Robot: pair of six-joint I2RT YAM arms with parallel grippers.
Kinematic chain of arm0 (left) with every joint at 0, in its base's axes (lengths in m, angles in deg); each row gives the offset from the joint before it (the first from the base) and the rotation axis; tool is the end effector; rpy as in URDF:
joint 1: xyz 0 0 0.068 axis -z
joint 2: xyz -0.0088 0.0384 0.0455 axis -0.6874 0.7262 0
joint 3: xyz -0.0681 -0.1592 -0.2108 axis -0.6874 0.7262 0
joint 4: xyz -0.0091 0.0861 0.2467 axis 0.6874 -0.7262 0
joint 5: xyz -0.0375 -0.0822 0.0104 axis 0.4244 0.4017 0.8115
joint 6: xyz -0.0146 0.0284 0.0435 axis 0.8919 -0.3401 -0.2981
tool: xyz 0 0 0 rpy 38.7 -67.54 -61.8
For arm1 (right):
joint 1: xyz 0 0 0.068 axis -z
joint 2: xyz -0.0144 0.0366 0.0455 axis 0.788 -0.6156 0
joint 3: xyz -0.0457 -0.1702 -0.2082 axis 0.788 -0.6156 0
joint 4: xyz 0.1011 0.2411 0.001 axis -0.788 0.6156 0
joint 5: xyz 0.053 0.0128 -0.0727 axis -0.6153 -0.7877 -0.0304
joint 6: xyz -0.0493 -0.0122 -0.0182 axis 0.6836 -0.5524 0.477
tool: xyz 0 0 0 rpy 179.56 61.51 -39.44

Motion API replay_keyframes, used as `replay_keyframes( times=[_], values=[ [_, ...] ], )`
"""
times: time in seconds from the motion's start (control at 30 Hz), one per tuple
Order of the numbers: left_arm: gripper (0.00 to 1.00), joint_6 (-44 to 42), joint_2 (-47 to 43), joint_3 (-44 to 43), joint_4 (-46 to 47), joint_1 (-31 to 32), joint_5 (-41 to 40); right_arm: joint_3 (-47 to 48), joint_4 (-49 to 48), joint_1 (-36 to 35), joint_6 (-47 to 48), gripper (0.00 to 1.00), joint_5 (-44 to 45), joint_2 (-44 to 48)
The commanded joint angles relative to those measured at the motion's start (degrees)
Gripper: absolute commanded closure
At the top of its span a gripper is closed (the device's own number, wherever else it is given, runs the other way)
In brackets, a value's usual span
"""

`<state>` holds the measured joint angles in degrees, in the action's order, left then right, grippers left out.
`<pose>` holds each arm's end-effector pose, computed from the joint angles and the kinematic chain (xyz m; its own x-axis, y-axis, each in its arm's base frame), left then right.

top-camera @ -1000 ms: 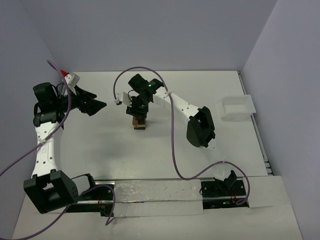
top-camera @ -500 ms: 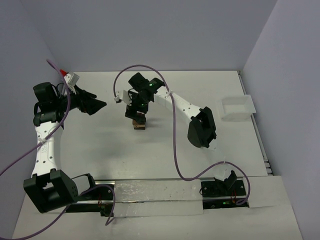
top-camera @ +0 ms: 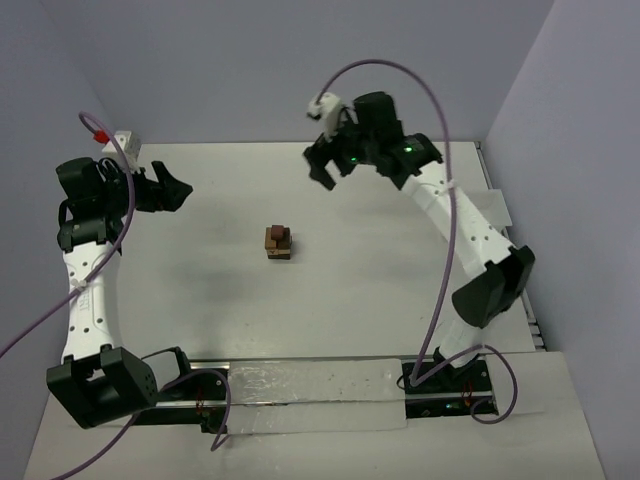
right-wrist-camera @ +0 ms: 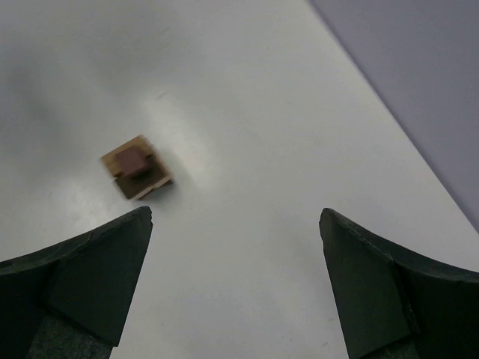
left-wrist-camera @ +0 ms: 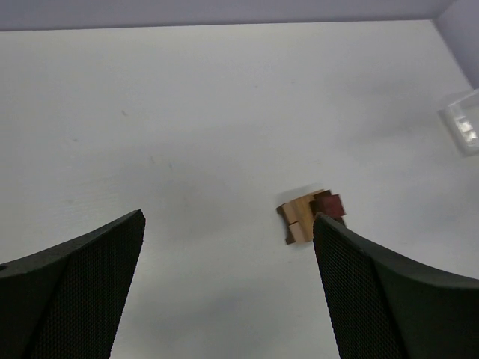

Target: Build the wood block tower

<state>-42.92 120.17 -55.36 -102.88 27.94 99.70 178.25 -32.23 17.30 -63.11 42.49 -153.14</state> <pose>0.2529 0.0461 0.3740 -0.4044 -0.1582 -0.9008 0.3461 0.8852 -0.3108 0.3148 0.2322 0.4252 -0.0633 -0.5239 -0.8494 -0.8742 0.4397 -0.2060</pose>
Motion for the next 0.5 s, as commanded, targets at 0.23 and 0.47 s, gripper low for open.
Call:
replay_keyframes(
  times=[0.23, 0.47],
  values=[
    [0.01, -10.18, -6.99, 6.22, -4.49, -0.27, -13.58, -39.90, -19.50, 21.46, -17.26, 0.00, 11.88, 30.80],
    [0.01, -9.49, -11.19, 9.19, -3.76, -0.25, -14.44, -58.67, -25.52, 21.96, -19.92, 0.00, 16.89, 46.83]
  ],
)
